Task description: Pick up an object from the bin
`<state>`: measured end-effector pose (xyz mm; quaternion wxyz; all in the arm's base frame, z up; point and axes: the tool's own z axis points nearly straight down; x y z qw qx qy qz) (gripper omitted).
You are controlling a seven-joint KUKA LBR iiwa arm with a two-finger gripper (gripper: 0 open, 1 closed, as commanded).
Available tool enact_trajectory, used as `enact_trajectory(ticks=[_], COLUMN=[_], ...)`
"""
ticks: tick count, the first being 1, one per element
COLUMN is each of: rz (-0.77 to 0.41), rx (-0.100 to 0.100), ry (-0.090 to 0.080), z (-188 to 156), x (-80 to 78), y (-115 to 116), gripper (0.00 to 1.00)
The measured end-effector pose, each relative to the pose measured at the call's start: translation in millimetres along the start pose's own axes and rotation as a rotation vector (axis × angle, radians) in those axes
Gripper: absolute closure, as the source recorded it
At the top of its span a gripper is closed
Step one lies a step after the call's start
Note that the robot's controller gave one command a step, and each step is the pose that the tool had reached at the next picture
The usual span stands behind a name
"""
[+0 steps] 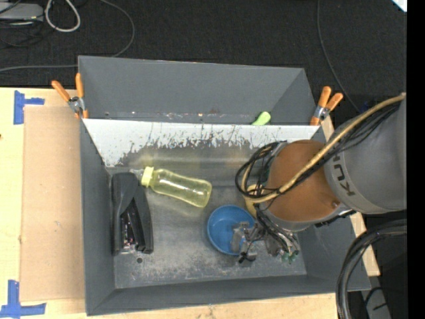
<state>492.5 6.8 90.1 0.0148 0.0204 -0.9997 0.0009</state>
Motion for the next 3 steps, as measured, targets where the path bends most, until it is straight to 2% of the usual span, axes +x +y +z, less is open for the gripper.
enact_trajectory(ticks=[1, 2, 3], rz=[-0.007, -0.003, -0.003], rx=[0.000, -0.001, 0.000], ry=[0.007, 0.006, 0.008], z=[-85.7, -41.4, -136.3], x=[13.1, 3.7, 5.7], y=[-4.9, 7.7, 3.9], gripper=[1.00, 1.00, 1.00])
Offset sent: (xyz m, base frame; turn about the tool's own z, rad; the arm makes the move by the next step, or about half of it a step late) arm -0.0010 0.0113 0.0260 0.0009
